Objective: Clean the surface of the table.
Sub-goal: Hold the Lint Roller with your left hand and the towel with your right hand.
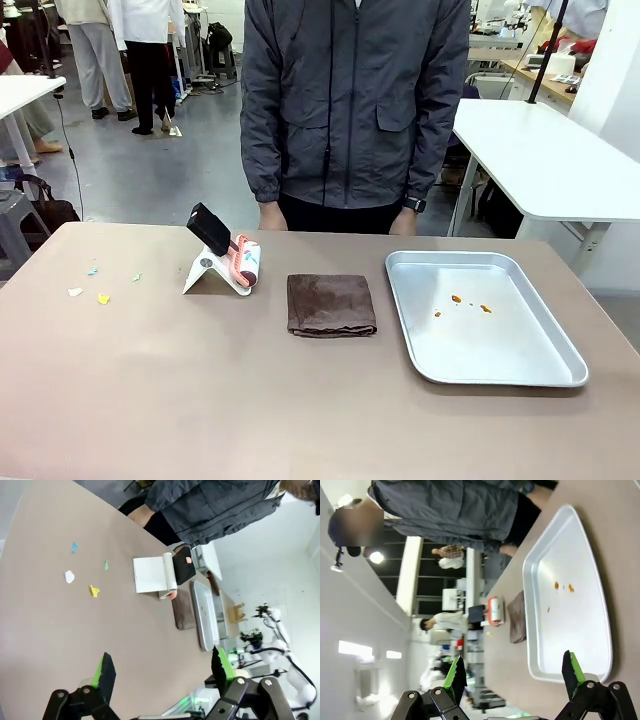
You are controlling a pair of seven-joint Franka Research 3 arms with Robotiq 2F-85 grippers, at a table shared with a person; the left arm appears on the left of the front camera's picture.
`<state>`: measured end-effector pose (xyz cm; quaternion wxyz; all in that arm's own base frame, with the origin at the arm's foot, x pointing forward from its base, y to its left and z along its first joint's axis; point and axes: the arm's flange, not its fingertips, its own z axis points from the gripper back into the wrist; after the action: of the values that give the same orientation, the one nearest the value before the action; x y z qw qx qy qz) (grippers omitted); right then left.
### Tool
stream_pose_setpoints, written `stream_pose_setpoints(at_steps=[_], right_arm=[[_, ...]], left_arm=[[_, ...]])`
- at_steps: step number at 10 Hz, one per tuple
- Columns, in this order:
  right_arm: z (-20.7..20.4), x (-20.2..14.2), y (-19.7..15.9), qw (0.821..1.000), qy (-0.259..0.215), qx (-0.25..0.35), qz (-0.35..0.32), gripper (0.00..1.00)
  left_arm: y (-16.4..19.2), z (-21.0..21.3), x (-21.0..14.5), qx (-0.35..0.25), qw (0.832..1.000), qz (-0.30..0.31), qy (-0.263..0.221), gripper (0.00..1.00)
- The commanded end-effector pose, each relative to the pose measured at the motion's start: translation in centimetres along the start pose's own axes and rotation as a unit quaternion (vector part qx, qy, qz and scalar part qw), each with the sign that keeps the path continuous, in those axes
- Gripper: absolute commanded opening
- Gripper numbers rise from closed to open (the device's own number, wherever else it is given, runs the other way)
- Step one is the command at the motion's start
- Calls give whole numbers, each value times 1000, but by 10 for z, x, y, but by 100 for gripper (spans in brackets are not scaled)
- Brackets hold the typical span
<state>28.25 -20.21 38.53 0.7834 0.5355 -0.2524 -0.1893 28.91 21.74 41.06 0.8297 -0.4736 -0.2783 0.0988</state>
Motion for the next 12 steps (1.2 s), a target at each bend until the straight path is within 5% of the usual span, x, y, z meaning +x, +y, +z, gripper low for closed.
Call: stream_pose_setpoints(at_steps=[1,4,8,12], right_arm=[[-46,-41,61,993,-27,-61,100,100],[-138,-50,131,968,60,-133,207,100],[-280,-82,186,920,184,-173,301,100],[-379,-129,193,915,224,-287,176,100]], left_arm=[[-56,-25,26,47,998,-36,36,100],[-120,-96,67,68,983,-100,136,100],[-168,-203,73,136,954,-154,220,100],[-171,-259,70,151,931,-179,279,100]])
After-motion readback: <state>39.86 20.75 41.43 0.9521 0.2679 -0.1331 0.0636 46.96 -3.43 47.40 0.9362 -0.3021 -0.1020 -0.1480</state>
